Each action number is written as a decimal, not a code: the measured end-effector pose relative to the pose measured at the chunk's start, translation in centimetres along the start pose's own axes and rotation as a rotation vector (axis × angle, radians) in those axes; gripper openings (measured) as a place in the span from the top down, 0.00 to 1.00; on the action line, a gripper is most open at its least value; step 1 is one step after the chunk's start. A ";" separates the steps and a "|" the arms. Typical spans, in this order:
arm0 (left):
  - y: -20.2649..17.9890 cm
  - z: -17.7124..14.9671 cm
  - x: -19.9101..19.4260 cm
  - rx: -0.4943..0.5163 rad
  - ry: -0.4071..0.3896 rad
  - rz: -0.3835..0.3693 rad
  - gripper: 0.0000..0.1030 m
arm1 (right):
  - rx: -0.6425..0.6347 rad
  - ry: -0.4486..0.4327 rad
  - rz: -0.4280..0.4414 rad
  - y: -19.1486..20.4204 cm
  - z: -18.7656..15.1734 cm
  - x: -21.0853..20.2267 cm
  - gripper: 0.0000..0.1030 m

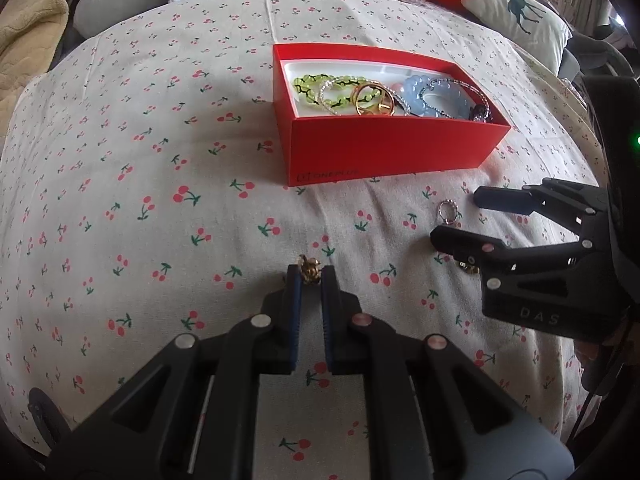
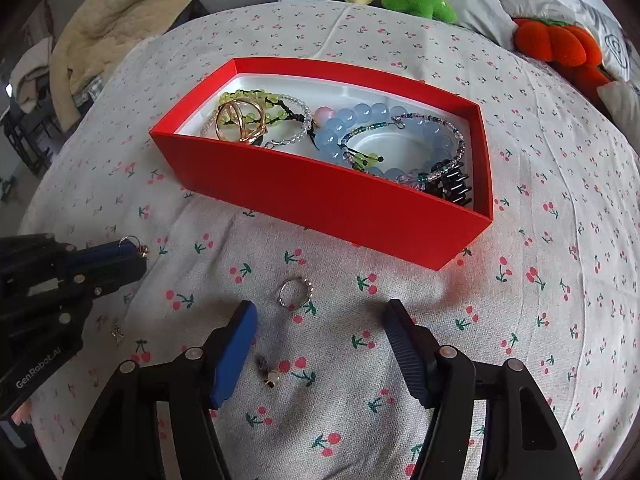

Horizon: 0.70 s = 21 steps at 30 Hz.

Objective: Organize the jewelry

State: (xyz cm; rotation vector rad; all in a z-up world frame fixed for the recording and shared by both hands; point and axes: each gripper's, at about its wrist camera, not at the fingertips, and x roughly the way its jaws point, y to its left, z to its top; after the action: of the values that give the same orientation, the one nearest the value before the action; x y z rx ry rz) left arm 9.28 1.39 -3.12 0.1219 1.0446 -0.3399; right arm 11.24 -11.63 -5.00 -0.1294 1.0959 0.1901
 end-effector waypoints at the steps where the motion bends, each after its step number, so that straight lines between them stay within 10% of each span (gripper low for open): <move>1: 0.0 -0.1 0.0 -0.001 0.002 0.001 0.89 | 0.003 -0.003 0.001 -0.1 0.1 0.0 0.45; 21: 0.1 -0.4 0.0 -0.014 0.011 0.005 0.89 | -0.052 -0.018 0.001 0.8 0.3 -0.1 0.87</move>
State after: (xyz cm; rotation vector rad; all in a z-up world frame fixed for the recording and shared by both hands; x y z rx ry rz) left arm 8.96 1.59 -3.31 0.1135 1.0569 -0.3273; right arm 11.28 -10.79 -4.81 -0.1733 1.0735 0.2206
